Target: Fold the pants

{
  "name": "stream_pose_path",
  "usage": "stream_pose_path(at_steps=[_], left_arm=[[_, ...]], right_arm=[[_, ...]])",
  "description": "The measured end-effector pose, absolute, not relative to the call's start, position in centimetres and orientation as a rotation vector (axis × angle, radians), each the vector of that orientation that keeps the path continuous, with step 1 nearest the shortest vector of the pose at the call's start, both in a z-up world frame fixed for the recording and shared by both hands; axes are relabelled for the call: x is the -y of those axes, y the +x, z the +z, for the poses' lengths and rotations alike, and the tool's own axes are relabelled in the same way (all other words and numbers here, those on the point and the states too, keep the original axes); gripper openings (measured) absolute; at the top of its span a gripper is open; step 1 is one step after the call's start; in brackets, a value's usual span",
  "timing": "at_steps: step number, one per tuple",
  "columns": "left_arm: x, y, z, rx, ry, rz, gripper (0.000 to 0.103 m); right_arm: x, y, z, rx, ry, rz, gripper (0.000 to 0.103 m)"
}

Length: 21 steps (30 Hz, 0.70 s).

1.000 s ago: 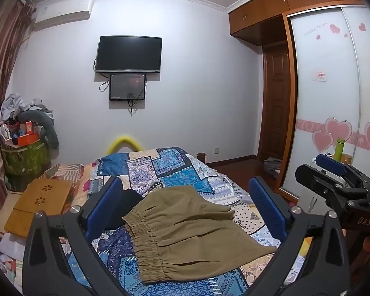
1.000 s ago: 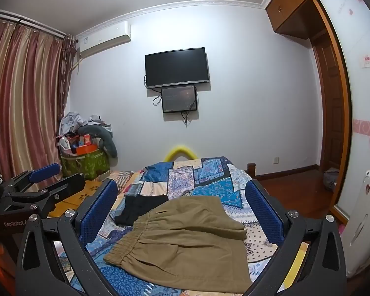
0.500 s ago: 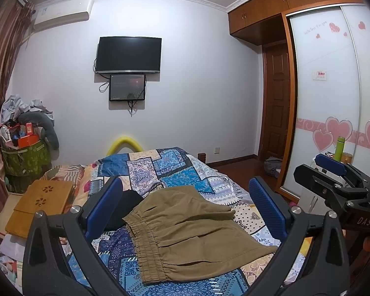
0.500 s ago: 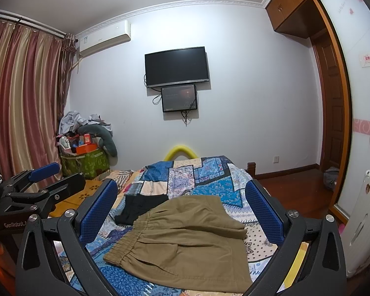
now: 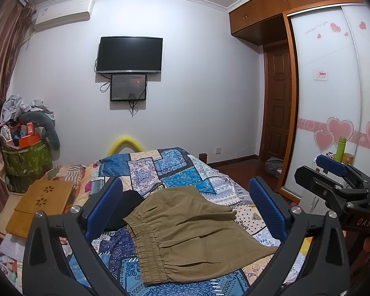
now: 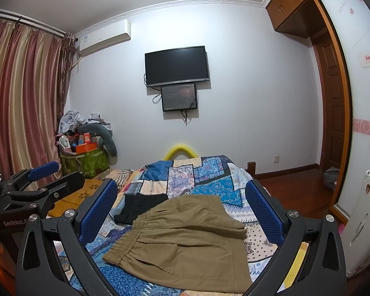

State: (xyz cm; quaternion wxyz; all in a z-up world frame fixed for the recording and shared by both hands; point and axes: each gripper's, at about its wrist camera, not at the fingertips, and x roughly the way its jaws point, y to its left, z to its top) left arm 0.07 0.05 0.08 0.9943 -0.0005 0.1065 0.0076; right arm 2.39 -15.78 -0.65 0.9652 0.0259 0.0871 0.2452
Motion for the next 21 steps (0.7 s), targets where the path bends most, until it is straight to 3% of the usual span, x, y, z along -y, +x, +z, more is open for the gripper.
stream_pose_path(at_steps=[12, 21], left_arm=[[-1.3, 3.2, -0.8, -0.259, -0.014, 0.025, 0.103], [-4.7, 11.5, -4.7, -0.371, -0.067, 0.076, 0.103]], right_arm=[[15.2, 4.7, -1.8, -0.215, 0.038, 0.485, 0.103], [16.5, 11.4, -5.5, -0.363, 0.027, 0.442, 0.103]])
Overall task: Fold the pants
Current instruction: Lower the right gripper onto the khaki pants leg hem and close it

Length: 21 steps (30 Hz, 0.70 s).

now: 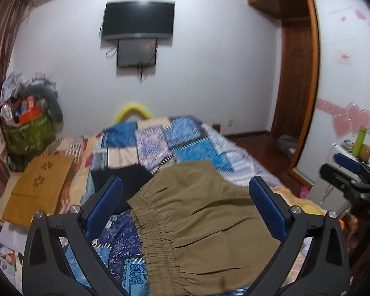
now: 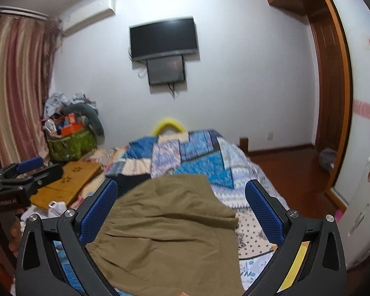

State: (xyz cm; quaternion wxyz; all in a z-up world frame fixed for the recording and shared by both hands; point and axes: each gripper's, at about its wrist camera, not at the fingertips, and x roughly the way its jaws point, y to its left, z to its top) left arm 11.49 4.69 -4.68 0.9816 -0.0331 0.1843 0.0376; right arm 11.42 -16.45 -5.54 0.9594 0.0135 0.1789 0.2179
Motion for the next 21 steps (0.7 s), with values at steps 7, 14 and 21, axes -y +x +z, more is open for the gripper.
stream_pose_path(at_steps=[7, 14, 21], left_arm=[[-9.2, 18.9, -10.9, -0.609, -0.041, 0.164, 0.103], [-13.7, 24.5, -17.8, -0.867, -0.126, 0.170, 0.103], [-14.8, 27.3, -22.8, -1.039, -0.117, 0.111, 0.090]], right_arm=[[18.0, 18.0, -10.6, -0.549, -0.019, 0.378, 0.103], [18.6, 22.5, -15.7, -0.754, -0.070, 0.392, 0.103], [19.6, 26.8, -19.0, -0.885, 0.002, 0.435, 0.095]])
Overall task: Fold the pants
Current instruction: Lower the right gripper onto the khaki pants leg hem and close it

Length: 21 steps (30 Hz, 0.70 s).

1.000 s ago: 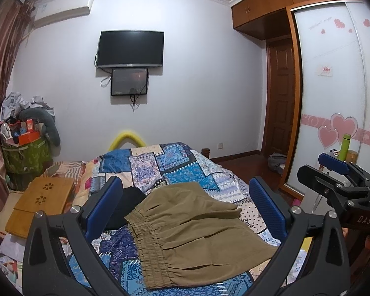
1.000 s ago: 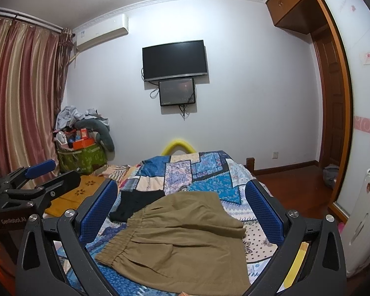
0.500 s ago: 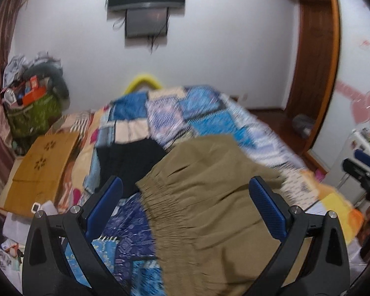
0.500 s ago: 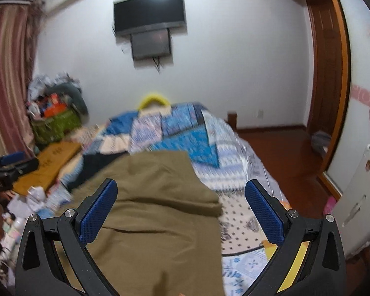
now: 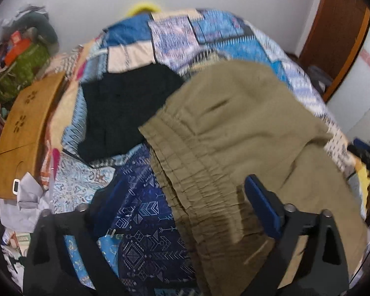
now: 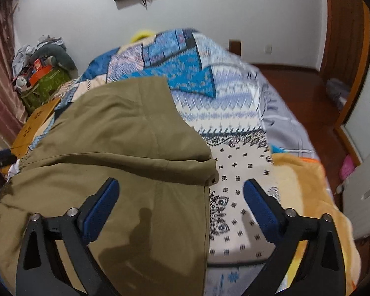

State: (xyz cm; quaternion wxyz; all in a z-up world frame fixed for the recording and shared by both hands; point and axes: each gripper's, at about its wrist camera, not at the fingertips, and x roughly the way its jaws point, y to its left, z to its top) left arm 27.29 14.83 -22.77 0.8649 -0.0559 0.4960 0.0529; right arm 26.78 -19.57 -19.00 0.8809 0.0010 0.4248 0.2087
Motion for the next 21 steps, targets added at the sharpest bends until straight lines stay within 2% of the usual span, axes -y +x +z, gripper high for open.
stream_pose_path(at_steps=[4, 7, 11, 13, 15, 16, 19, 20, 21], left_arm=[[-15.2, 27.9, -24.3, -1.082, -0.148, 0.048, 0.090], [-16.0, 28.5, -24.8, -1.113, -0.199, 0.003, 0.090], [-16.6, 28.7, -25.5, -1.133, -0.255, -0.036, 0.088], [-16.7, 28.8, -25.6, -1.133, -0.260, -0.042, 0.085], [-16.6, 28.7, -25.4, -1.119, -0.223, -0.033, 0.080], [-16.4, 28.6, -25.1, -1.106, -0.182, -0.021, 0.080], [-15.8, 28.3, -24.9, -1.081, -0.115, 0.010, 0.080], [-15.8, 28.3, -24.8, -1.077, -0.101, 0.022, 0.080], [-15.9, 28.3, -24.8, -1.071, -0.085, 0.038, 0.080]], right_arm=[[19.7, 29.5, -21.0, -0.971, 0.046, 0.463, 0.077], [19.6, 31.2, -22.6, -1.029, 0.063, 0.491, 0.074], [19.0, 32.1, -24.9, -1.114, 0.067, 0.524, 0.054], [18.9, 31.8, -25.0, -1.107, 0.090, 0.526, 0.051], [18.8, 31.5, -24.8, -1.107, 0.078, 0.513, 0.040], [18.8, 31.3, -24.8, -1.110, 0.062, 0.498, 0.030], [18.8, 31.0, -24.9, -1.117, 0.027, 0.485, 0.024], [18.8, 30.9, -25.0, -1.120, 0.009, 0.472, 0.012], [18.7, 30.9, -25.3, -1.130, -0.025, 0.444, 0.007]])
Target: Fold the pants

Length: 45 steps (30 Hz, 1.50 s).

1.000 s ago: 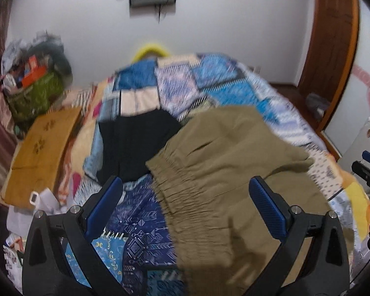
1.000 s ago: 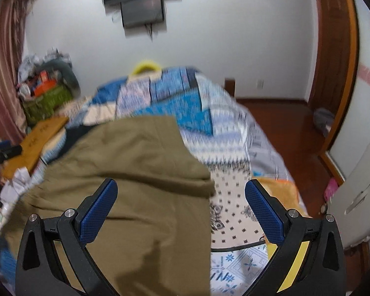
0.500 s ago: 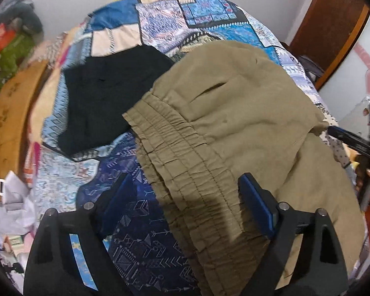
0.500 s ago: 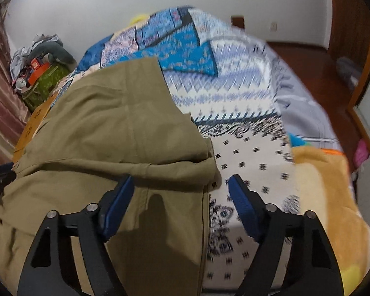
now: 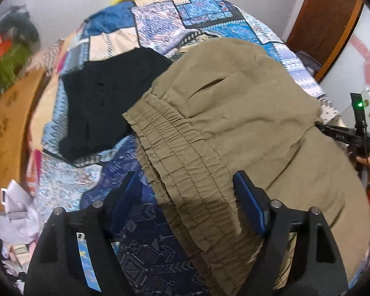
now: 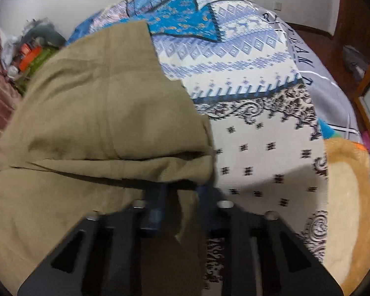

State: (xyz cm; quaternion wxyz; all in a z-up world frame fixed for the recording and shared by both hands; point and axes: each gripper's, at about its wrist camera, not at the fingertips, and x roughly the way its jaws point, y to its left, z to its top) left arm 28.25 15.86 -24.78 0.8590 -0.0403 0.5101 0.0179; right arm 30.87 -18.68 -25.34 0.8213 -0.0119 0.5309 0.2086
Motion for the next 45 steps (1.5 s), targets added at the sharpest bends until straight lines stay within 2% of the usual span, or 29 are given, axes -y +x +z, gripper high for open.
stream_pose_path(at_steps=[10, 12, 14, 17, 21, 29, 30, 31, 32, 33, 35, 41, 45], left_arm=[[-16.9, 28.7, -24.4, -1.120, -0.175, 0.018, 0.081], [-16.8, 28.5, -23.5, -1.108, -0.162, 0.025, 0.081], [-16.8, 28.6, -22.5, -1.081, -0.157, 0.033, 0.083], [-17.3, 29.2, -21.8, -1.057, -0.169, 0.053, 0.092], [-18.0, 30.8, -22.4, -1.068, -0.186, 0.069, 0.094], [-18.3, 32.5, -27.0, -1.185, -0.280, 0.014, 0.094], [-18.4, 32.4, -27.2, -1.177, -0.292, 0.007, 0.094], [-18.5, 32.4, -27.3, -1.171, -0.303, -0.004, 0.094], [-18.7, 32.3, -27.4, -1.169, -0.314, -0.017, 0.093], [-18.9, 32.3, -27.5, -1.169, -0.326, -0.033, 0.091], [-19.0, 32.1, -27.5, -1.154, -0.320, -0.029, 0.084], [-16.6, 31.8, -25.9, -1.085, -0.052, 0.050, 0.067], [-17.1, 32.0, -26.1, -1.085, -0.023, 0.085, 0.067]], right_arm=[[19.1, 30.1, -23.8, -1.209, -0.082, 0.489, 0.012], [19.8, 29.4, -22.3, -1.178, -0.072, 0.518, 0.019], [20.4, 29.0, -20.8, -1.130, -0.055, 0.530, 0.038], [20.9, 29.7, -19.1, -1.049, 0.000, 0.548, 0.060], [19.8, 31.4, -18.5, -0.994, 0.030, 0.521, 0.068], [17.5, 35.3, -23.1, -1.097, 0.064, 0.511, 0.066], [17.6, 35.1, -23.4, -1.106, 0.077, 0.520, 0.062], [17.5, 35.0, -23.7, -1.114, 0.088, 0.529, 0.051], [17.4, 35.2, -24.3, -1.130, 0.091, 0.527, 0.047], [17.3, 35.1, -24.5, -1.134, 0.086, 0.525, 0.044], [16.9, 34.9, -24.8, -1.124, 0.040, 0.508, 0.029], [15.6, 33.8, -24.2, -1.065, -0.120, 0.507, 0.014], [14.5, 33.5, -24.7, -1.040, -0.213, 0.472, 0.013]])
